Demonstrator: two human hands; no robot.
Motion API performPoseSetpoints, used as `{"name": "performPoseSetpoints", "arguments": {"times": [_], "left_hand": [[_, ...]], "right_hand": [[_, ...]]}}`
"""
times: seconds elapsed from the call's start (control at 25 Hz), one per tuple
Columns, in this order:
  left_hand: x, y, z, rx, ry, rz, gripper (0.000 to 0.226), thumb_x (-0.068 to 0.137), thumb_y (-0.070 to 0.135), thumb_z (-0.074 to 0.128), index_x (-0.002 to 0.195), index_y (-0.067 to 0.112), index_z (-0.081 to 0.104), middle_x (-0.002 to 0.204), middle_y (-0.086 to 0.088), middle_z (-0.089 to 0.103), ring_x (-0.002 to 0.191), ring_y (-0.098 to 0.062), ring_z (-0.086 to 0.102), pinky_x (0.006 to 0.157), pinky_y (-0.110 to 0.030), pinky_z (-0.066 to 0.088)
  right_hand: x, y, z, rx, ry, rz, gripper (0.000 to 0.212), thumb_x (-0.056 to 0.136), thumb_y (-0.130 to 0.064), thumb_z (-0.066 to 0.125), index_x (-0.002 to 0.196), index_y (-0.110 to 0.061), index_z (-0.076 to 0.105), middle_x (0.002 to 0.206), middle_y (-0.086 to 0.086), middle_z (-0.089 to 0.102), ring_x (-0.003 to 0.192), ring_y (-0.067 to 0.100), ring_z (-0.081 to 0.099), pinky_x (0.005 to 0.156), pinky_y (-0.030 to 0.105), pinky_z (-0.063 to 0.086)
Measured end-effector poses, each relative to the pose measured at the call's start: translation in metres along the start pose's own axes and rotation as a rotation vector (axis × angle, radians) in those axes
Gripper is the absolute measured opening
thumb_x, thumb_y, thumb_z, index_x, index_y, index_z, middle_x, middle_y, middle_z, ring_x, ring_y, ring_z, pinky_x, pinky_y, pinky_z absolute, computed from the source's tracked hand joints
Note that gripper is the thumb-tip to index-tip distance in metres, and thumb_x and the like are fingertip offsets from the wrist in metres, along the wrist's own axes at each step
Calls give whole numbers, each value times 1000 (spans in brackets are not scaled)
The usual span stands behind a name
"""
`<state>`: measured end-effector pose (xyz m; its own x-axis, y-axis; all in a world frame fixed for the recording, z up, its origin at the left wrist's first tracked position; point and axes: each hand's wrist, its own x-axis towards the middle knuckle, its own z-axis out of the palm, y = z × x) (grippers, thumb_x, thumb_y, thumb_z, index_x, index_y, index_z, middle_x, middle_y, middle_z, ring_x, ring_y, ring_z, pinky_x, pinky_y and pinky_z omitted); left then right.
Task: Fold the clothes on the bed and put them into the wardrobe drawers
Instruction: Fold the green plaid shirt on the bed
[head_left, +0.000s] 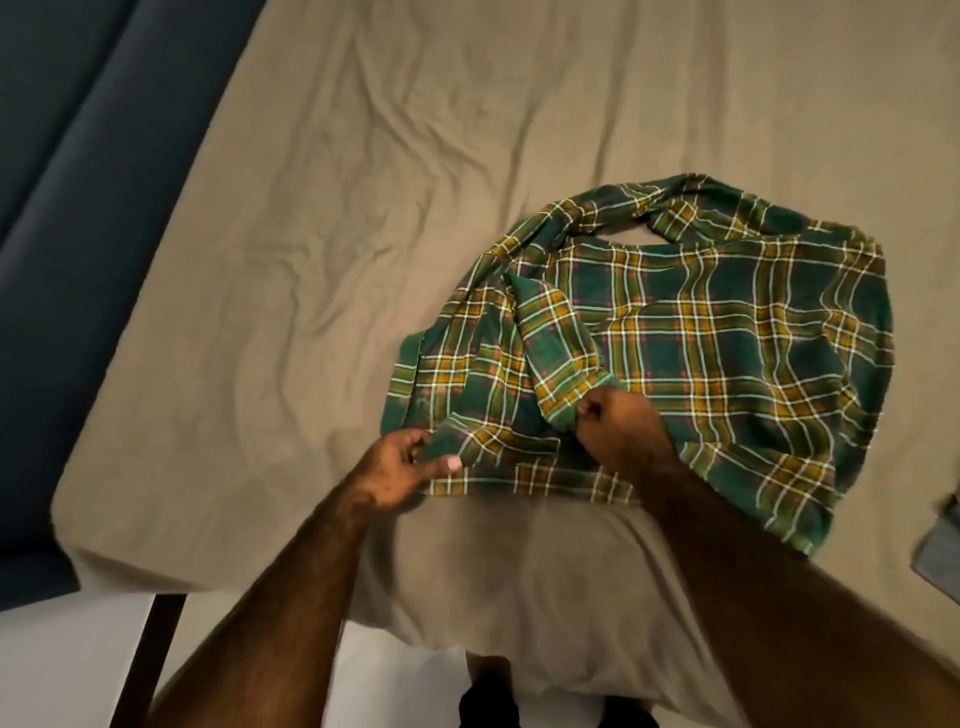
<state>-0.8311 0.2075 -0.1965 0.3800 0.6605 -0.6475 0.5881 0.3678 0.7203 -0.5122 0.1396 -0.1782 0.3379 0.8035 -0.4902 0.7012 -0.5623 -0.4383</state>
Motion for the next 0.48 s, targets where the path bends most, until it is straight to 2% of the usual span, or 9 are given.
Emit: {"name": "performPoseSetpoints", "arguments": {"times": [0.08,0.16,0.24,0.28,0.36,0.4,0.48], "left_hand": [[-2,7,-3,91,-177,-51,25,82,21,91,101,12,80,90,4,80,75,-9,70,74,-31,57],[0,7,-3,86,-237,-60,28,82,0,87,106,12,78,89,10,79,76,-2,69,74,-22,54],[-4,5,3,105,-235,-68,37,80,-1,87,109,18,75,85,18,77,73,6,67,71,-15,53],[-6,4,6,130,-216,-63,38,77,11,91,109,24,75,85,21,76,73,7,67,72,-16,54],[-6,0,9,235,-180,-77,46,66,39,92,108,31,77,97,17,79,87,-2,73,85,-30,61],[-4,0,9,284,-155,-89,49,66,43,92,112,31,77,104,14,79,96,-8,74,93,-35,61],[-1,3,7,350,-76,-117,48,77,37,91,121,27,76,114,7,77,107,-18,73,100,-38,59]], "right_hand": [[2,-17,3,-11,-86,13,66,83,-76,59,113,-19,72,105,9,71,103,34,68,88,39,56],[6,-34,13,-19,-97,29,90,68,-98,51,105,-19,73,100,7,74,94,31,70,84,39,58],[4,-50,22,-28,-54,97,90,63,-102,53,91,-18,70,86,3,71,83,27,69,76,36,58],[3,-58,23,-42,-17,108,88,64,-101,53,90,-19,67,84,1,69,82,25,68,75,36,58],[5,-72,28,-50,63,92,79,74,-96,52,97,-22,62,88,-1,66,85,23,65,75,36,57],[8,-80,29,-50,87,78,73,79,-92,52,100,-23,61,90,0,65,86,24,64,76,36,56],[22,-96,37,-71,70,22,57,91,-75,55,104,-21,64,96,4,68,91,27,66,79,37,55]]}}
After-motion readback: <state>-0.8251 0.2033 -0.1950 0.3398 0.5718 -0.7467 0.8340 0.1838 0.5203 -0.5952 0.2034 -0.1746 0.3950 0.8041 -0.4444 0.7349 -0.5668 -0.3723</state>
